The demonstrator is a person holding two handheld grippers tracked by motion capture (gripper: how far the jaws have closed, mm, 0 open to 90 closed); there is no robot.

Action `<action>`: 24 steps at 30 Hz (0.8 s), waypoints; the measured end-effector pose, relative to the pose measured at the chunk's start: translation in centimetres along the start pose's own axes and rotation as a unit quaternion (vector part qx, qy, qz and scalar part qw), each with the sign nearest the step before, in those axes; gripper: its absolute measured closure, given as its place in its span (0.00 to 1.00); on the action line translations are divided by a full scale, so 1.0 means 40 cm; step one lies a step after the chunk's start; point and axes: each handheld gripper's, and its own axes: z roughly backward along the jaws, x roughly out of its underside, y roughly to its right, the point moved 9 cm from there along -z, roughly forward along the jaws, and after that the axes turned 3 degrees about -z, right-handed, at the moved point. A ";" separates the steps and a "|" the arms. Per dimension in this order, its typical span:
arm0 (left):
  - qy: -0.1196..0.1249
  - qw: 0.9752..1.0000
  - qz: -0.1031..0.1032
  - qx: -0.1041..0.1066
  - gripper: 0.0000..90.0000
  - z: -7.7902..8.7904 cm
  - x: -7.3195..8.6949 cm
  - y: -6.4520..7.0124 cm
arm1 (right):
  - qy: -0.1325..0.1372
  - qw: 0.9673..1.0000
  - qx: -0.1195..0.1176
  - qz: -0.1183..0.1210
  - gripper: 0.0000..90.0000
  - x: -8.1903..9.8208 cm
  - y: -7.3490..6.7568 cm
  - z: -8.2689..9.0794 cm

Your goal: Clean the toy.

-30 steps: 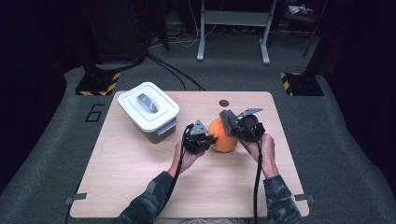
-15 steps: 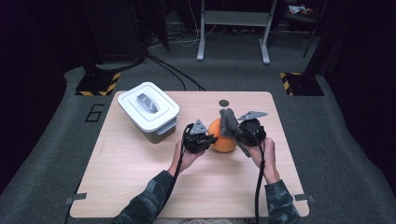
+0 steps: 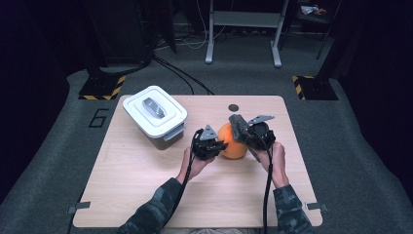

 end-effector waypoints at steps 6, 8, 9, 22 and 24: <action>-0.001 1.000 0.005 -0.008 0.92 -0.001 -0.003 -0.008 | -0.004 1.000 0.011 -0.022 0.83 0.017 0.032 -0.010; 0.000 1.000 0.005 -0.011 0.92 -0.001 -0.004 -0.011 | -0.002 1.000 0.011 -0.024 0.83 0.021 0.042 -0.013; 0.000 1.000 0.005 -0.011 0.92 -0.001 -0.004 -0.011 | -0.002 1.000 0.011 -0.024 0.83 0.021 0.042 -0.013; -0.004 0.999 0.028 -0.023 0.92 -0.001 -0.003 -0.046 | 0.004 0.999 0.005 -0.043 0.83 0.058 0.069 0.029; -0.008 0.999 0.027 -0.022 0.92 -0.001 -0.002 -0.048 | 0.007 0.999 0.004 -0.042 0.83 0.067 0.067 0.042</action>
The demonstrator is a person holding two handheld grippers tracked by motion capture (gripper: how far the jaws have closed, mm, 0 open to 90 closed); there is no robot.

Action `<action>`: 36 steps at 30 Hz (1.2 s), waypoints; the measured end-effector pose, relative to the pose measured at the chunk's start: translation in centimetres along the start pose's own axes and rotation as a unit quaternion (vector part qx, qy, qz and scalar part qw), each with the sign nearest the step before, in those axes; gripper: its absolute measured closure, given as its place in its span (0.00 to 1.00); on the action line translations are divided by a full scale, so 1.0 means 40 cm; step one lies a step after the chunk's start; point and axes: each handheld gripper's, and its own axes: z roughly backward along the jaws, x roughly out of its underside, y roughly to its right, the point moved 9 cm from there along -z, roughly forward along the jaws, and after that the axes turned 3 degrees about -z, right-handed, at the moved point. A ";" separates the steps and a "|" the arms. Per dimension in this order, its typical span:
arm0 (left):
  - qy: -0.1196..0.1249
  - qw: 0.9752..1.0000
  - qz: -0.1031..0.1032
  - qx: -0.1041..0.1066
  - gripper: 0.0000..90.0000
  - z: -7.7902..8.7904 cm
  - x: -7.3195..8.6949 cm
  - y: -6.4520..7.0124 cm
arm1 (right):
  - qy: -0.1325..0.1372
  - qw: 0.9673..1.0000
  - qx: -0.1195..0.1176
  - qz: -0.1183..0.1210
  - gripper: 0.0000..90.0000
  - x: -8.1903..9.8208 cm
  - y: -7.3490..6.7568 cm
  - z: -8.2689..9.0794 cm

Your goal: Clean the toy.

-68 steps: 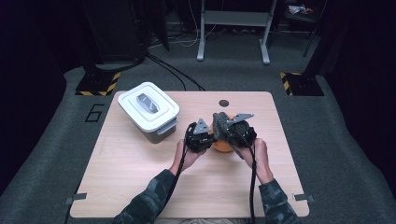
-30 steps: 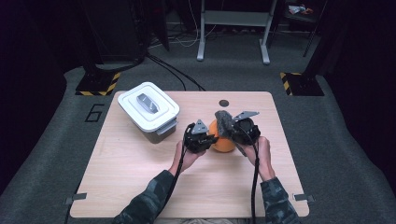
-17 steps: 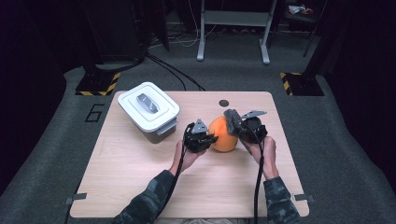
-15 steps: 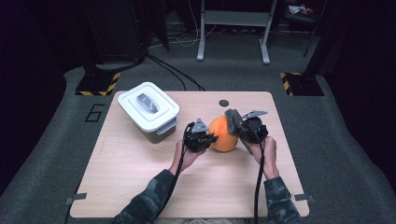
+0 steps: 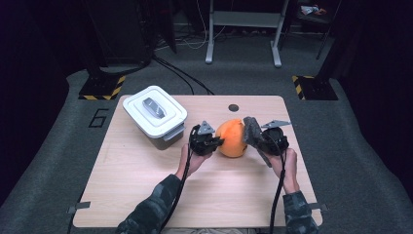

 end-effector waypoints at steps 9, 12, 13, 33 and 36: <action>-0.003 1.000 -0.007 -0.004 0.92 -0.003 -0.004 -0.004 | -0.007 1.000 -0.012 0.004 0.83 0.048 -0.007 0.026; -0.003 1.000 -0.006 -0.004 0.92 -0.003 -0.004 -0.005 | -0.015 1.000 -0.020 0.003 0.83 0.068 -0.017 0.030; -0.003 1.000 -0.006 -0.004 0.92 -0.003 -0.004 -0.005 | -0.015 1.000 -0.020 0.003 0.83 0.068 -0.017 0.030; -0.010 1.000 -0.006 -0.012 0.92 -0.005 -0.008 -0.016 | -0.038 0.992 -0.114 0.042 0.82 0.205 -0.182 0.075; -0.011 1.000 -0.007 -0.014 0.92 -0.005 -0.009 -0.016 | -0.045 0.990 -0.124 0.047 0.82 0.223 -0.196 0.072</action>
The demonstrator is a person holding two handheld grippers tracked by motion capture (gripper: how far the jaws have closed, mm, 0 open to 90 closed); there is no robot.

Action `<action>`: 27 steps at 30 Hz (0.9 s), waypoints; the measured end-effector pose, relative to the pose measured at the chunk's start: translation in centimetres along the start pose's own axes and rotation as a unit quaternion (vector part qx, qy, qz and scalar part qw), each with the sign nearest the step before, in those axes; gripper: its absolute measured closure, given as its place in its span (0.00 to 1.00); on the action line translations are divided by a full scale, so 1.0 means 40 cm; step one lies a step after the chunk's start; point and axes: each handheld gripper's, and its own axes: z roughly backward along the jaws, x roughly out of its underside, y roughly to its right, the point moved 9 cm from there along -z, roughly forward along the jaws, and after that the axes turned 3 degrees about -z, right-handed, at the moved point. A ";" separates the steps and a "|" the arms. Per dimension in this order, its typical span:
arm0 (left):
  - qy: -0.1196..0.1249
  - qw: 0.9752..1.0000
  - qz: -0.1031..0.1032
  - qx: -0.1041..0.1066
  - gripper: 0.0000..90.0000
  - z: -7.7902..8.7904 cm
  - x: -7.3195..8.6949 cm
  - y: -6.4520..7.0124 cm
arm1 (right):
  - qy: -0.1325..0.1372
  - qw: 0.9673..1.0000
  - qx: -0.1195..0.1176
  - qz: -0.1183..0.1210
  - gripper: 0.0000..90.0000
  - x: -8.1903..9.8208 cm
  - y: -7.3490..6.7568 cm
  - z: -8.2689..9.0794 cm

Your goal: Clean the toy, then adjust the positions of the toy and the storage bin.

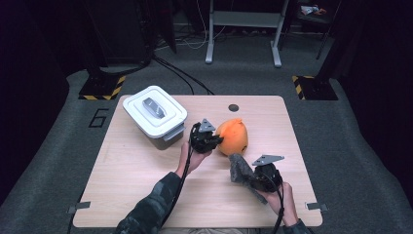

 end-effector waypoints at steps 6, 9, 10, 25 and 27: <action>-0.003 1.000 -0.004 -0.002 0.92 -0.003 -0.004 -0.001 | -0.013 0.999 -0.031 0.007 0.80 0.033 -0.046 -0.032; -0.003 1.000 -0.002 -0.002 0.92 -0.004 -0.007 0.002 | -0.021 0.999 -0.042 0.008 0.80 0.046 -0.066 -0.046; -0.003 1.000 0.000 -0.004 0.92 -0.004 -0.008 0.002 | -0.023 0.999 -0.046 0.010 0.80 0.051 -0.074 -0.051; -0.006 1.000 -0.005 -0.004 0.92 -0.004 -0.008 0.002 | -0.026 0.996 -0.071 0.039 0.22 0.055 -0.120 -0.086; -0.004 1.000 -0.005 -0.006 0.92 -0.005 -0.008 0.002 | -0.019 0.996 -0.072 0.039 0.20 0.051 -0.118 -0.083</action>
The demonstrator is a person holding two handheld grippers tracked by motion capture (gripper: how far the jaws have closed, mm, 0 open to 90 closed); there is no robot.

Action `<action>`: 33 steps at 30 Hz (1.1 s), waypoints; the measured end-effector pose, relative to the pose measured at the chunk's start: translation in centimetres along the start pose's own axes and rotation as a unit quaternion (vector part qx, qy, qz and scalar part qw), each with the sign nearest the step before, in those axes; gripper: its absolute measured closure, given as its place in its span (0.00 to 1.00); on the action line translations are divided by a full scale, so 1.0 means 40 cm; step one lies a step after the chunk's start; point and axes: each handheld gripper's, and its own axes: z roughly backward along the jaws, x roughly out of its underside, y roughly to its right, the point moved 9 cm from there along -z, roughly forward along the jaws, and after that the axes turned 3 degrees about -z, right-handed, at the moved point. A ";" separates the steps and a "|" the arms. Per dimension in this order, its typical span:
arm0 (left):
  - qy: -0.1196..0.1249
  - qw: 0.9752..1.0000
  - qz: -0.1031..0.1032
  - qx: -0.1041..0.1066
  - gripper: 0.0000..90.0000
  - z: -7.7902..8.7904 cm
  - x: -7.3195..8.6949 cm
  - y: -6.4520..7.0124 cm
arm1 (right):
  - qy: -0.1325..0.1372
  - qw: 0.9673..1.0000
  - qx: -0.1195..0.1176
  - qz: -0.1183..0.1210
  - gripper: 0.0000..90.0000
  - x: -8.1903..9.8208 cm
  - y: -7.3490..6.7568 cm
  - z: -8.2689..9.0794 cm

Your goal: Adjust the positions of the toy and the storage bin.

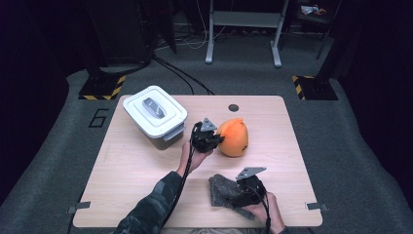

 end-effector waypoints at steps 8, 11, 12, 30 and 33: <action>-0.001 1.000 -0.002 0.001 0.92 0.002 0.001 0.000 | 0.047 0.997 0.032 -0.042 0.06 -0.027 0.097 0.050; 0.004 1.000 -0.004 0.001 0.93 0.003 -0.001 0.001 | 0.057 0.996 0.042 -0.057 0.03 -0.030 0.137 0.064; 0.004 1.000 -0.004 0.001 0.93 0.003 -0.001 0.001 | 0.064 0.995 0.052 -0.060 0.03 -0.031 0.160 0.071; 0.033 0.999 -0.013 -0.005 0.94 0.039 -0.028 0.020 | 0.083 0.967 0.178 -0.159 0.01 0.056 0.428 0.075; 0.030 0.999 -0.012 -0.004 0.94 0.051 -0.027 0.020 | 0.083 0.967 0.185 -0.155 0.02 0.056 0.438 0.073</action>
